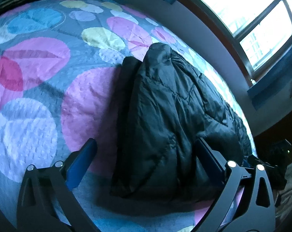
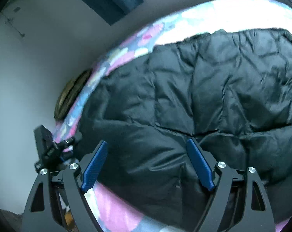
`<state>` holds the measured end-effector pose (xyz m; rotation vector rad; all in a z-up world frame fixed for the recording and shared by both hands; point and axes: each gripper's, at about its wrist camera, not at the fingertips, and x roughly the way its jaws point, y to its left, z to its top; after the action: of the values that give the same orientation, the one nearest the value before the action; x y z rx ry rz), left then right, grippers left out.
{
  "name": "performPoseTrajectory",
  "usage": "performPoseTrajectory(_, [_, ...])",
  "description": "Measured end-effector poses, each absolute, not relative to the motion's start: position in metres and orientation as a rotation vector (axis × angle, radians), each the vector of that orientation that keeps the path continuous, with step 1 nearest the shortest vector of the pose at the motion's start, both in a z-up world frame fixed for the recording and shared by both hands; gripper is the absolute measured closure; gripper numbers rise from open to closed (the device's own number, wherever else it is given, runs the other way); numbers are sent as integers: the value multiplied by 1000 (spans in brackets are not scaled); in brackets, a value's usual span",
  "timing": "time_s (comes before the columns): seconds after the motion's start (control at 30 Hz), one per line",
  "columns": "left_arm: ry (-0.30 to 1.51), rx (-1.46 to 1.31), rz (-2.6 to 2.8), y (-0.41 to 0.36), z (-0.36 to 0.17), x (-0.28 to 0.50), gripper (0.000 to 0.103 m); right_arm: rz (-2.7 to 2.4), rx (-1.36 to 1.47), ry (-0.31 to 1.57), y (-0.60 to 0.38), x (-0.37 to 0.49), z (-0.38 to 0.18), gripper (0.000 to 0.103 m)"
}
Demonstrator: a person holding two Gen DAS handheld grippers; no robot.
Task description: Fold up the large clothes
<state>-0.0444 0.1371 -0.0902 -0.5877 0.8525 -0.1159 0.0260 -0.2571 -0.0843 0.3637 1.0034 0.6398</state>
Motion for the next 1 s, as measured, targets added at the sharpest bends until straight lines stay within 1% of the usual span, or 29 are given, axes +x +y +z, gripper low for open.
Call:
performPoseTrajectory(0.1, [857, -583, -136, 139, -90, -44, 3, 647, 380, 999, -257, 27, -87, 20])
performPoseTrajectory(0.23, [862, -650, -167, 148, -84, -48, 3, 674, 411, 999, -263, 29, -89, 20])
performPoseTrajectory(0.37, [794, -669, -195, 159, -66, -50, 3, 686, 411, 991, -263, 30, -90, 20])
performPoseTrajectory(0.43, [788, -678, -218, 164, -63, -45, 3, 690, 412, 987, -264, 30, -90, 20])
performPoseTrajectory(0.6, [869, -758, -278, 176, -82, -10, 3, 700, 418, 981, -266, 28, -88, 20])
performPoseTrajectory(0.83, [944, -766, -393, 180, -100, 41, 3, 706, 423, 973, -270, 21, -88, 20])
performPoseTrajectory(1.0, [1035, -634, -458, 169, -104, 63, 3, 704, 419, 970, -268, 22, -88, 20])
